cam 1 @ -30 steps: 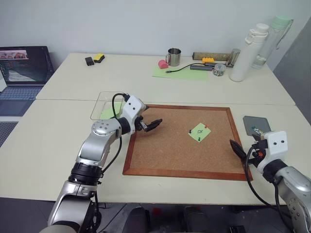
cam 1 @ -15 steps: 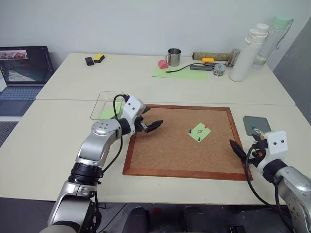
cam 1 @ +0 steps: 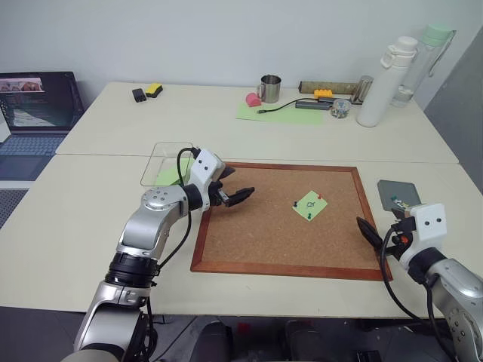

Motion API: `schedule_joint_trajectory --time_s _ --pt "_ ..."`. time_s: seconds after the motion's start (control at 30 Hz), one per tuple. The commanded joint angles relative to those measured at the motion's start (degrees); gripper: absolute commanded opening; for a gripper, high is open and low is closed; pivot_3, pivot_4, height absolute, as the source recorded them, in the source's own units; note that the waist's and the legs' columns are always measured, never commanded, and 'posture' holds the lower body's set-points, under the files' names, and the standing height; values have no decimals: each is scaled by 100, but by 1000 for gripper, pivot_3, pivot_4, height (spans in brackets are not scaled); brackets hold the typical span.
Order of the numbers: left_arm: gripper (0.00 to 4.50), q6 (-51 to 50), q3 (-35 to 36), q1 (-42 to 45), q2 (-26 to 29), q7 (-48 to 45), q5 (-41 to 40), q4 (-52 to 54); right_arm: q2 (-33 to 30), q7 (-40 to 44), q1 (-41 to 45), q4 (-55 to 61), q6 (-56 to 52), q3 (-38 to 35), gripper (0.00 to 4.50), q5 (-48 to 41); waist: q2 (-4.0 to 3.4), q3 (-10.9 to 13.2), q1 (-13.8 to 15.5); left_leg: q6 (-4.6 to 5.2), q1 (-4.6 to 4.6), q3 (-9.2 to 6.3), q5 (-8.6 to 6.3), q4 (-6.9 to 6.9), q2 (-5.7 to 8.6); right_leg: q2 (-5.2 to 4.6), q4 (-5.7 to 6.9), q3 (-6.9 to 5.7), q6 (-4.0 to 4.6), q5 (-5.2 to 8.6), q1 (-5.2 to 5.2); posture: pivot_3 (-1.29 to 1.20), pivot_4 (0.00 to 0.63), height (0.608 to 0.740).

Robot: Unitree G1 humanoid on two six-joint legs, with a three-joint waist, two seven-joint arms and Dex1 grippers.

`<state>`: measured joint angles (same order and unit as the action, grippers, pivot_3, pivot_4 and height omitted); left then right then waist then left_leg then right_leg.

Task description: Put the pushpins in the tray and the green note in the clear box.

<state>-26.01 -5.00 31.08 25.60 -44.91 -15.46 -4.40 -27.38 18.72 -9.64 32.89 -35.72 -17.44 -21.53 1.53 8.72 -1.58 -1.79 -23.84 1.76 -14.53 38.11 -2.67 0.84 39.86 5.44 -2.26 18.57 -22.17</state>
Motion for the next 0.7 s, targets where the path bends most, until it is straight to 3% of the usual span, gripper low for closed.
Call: schedule_joint_trajectory --time_s 0.03,0.1,0.23,0.7 --pt "4188 -37 175 37 88 -84 -149 315 -48 12 72 238 53 -126 4500 -44 0 0 0 0 0 0 0 0 0 0 0 0 0 0 0 0 150 740" --pt "4188 -122 246 -7 87 -210 -338 431 -76 58 83 250 59 -119 4500 -62 0 0 0 0 0 0 0 0 0 0 0 -1 0 0 0 0 150 740" --pt "3563 -567 315 -142 168 -609 -862 806 -259 369 120 237 159 47 4500 -62 0 0 -4 0 0 0 0 0 -2 0 0 0 0 0 0 0 150 740" --pt "907 -477 73 -353 356 -811 -833 1122 -445 837 803 -211 216 462 4500 -1 0 0 2 0 2 -1 0 1 -1 3 1 -1 0 0 0 0 150 740"
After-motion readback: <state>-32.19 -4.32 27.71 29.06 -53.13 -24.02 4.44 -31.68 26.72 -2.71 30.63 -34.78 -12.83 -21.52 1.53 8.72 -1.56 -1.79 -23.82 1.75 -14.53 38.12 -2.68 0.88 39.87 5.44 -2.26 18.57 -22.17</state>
